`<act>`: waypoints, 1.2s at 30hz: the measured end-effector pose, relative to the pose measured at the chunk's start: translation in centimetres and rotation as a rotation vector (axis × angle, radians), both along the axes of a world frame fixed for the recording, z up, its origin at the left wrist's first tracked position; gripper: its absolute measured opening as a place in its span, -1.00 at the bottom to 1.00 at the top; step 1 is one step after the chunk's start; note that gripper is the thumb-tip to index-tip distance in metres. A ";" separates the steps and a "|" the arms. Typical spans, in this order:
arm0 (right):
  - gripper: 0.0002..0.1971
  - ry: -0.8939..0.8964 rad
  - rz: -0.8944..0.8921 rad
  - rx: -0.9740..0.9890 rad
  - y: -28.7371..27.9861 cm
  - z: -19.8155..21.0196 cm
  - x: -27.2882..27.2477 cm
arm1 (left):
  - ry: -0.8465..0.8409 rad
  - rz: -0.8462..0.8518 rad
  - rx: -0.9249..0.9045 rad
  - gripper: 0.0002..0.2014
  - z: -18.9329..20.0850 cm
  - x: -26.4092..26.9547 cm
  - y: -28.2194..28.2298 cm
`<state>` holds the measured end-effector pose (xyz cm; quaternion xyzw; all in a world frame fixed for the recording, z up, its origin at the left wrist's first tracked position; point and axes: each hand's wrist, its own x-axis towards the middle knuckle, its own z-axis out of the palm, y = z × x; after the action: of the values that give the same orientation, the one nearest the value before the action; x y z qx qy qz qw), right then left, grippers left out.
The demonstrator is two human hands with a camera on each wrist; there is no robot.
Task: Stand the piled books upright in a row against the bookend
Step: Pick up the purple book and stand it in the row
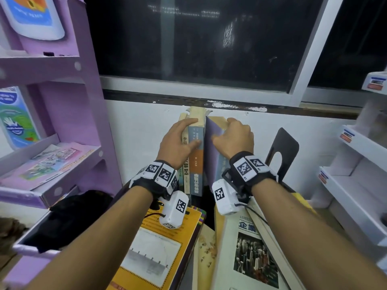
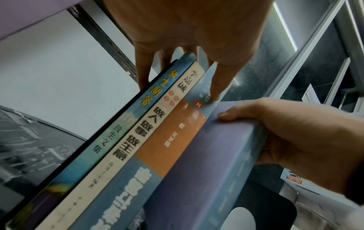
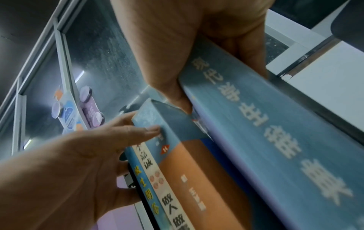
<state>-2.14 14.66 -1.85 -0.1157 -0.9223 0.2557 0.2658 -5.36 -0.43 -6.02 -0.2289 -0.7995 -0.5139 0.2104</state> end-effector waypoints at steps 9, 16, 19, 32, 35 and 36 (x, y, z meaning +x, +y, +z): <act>-0.66 -0.007 0.012 -0.038 -1.3 -2.8 -0.8 | 0.001 0.022 -0.028 -0.38 -0.6 -0.6 -0.7; -0.50 -0.101 0.153 -0.022 0.0 -3.4 -0.5 | -0.008 0.028 -0.036 -0.31 -0.8 -0.6 -0.7; -0.29 -0.201 0.276 -0.041 0.7 -2.6 0.3 | -0.007 0.036 -0.040 -0.29 -0.7 -0.5 -0.7; 0.04 -0.213 0.362 -0.009 1.2 -4.0 0.3 | 0.019 0.089 -0.109 -0.05 -0.9 0.2 -0.2; 0.02 -0.183 0.354 -0.026 1.3 -4.1 0.0 | 0.026 0.116 -0.119 -0.03 -1.1 0.1 0.1; 0.01 -0.173 0.351 -0.029 1.3 -4.1 0.0 | 0.029 0.129 -0.124 -0.03 -1.1 0.1 0.2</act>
<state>-2.17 15.95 -5.98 0.0217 -0.9439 0.3007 0.1352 -5.28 -0.27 -7.14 -0.1968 -0.8397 -0.4456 0.2401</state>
